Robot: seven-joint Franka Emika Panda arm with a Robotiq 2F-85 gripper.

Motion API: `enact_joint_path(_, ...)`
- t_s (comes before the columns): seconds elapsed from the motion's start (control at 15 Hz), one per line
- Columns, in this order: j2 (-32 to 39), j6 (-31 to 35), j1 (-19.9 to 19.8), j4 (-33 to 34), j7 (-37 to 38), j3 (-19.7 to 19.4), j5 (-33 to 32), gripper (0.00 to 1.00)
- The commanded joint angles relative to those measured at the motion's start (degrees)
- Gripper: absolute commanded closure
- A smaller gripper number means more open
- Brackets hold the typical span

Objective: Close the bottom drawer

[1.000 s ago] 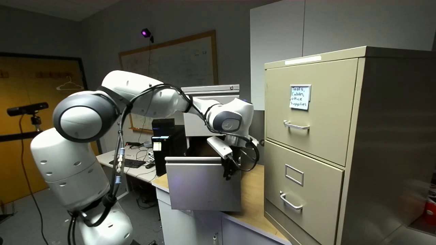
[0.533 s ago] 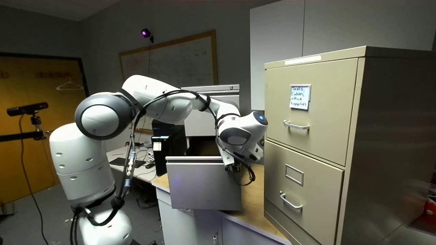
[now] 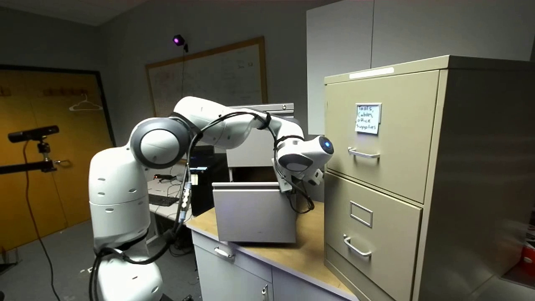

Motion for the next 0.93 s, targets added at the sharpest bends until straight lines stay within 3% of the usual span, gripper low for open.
enact_joint_path(0.0, 5.78, -2.59, -0.07, 12.32, 1.90, 3.05, 6.33, 1.00)
enact_joint_path(0.27, 11.98, -2.28, -0.33, 19.95, 3.22, 5.69, 9.42, 1.00)
enact_joint_path(0.67, 13.26, -1.25, 1.52, 29.78, 6.12, 8.24, 15.40, 1.00)
enact_joint_path(0.87, 15.92, -1.80, 3.26, 38.85, 14.72, 8.50, 9.55, 1.00)
